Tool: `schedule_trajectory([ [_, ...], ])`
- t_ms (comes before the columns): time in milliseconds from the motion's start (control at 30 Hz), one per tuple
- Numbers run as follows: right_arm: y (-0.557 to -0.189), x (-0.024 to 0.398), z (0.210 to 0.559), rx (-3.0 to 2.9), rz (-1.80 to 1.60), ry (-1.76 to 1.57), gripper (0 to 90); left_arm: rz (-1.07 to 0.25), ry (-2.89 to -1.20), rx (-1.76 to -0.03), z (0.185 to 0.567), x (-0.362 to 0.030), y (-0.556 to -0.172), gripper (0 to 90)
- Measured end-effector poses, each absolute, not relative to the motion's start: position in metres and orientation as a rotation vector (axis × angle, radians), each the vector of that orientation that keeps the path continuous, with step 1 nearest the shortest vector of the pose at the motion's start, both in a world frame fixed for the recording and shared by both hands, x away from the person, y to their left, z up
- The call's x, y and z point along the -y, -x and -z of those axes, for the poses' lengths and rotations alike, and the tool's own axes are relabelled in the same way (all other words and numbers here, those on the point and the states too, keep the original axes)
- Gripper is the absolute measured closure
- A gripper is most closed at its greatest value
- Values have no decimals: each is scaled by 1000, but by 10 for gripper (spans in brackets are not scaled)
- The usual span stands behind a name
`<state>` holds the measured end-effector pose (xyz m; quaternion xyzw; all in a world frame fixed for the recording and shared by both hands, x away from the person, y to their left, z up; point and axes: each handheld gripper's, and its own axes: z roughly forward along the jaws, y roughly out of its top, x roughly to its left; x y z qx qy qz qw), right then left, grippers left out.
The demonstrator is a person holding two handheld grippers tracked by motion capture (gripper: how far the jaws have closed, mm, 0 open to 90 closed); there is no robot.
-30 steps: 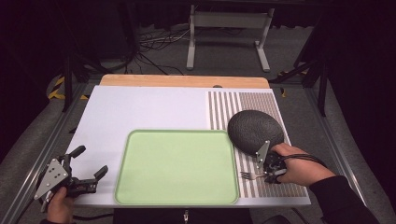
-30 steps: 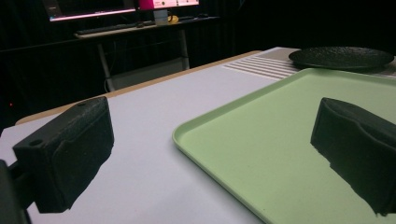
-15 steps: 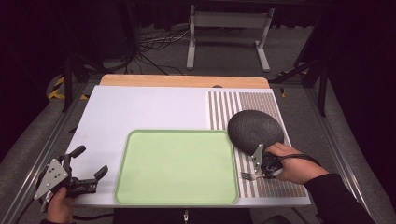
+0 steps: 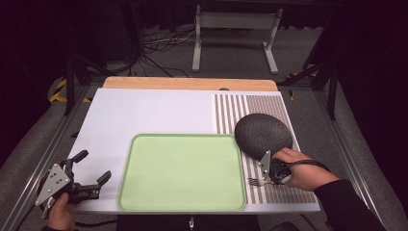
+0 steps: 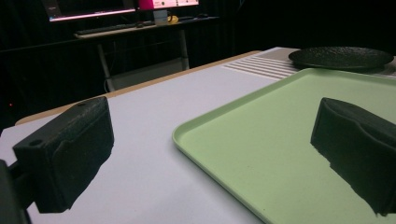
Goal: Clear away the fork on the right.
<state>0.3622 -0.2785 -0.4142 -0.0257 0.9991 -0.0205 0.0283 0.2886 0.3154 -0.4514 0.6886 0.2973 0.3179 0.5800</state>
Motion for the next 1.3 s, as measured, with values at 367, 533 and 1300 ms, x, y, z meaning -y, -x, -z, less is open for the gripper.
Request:
schedule_trajectory([
  [367,-357,277,388,-3024,-28,25,849,-744,-1607,-699,452,-315,-289,0],
  [533,-354,274,375,-3003,-157,1,849,-742,-1611,-698,452,-316,-289,0],
  [1300,-355,257,342,-2910,-431,-50,848,-744,-1609,-695,451,-316,-289,0],
])
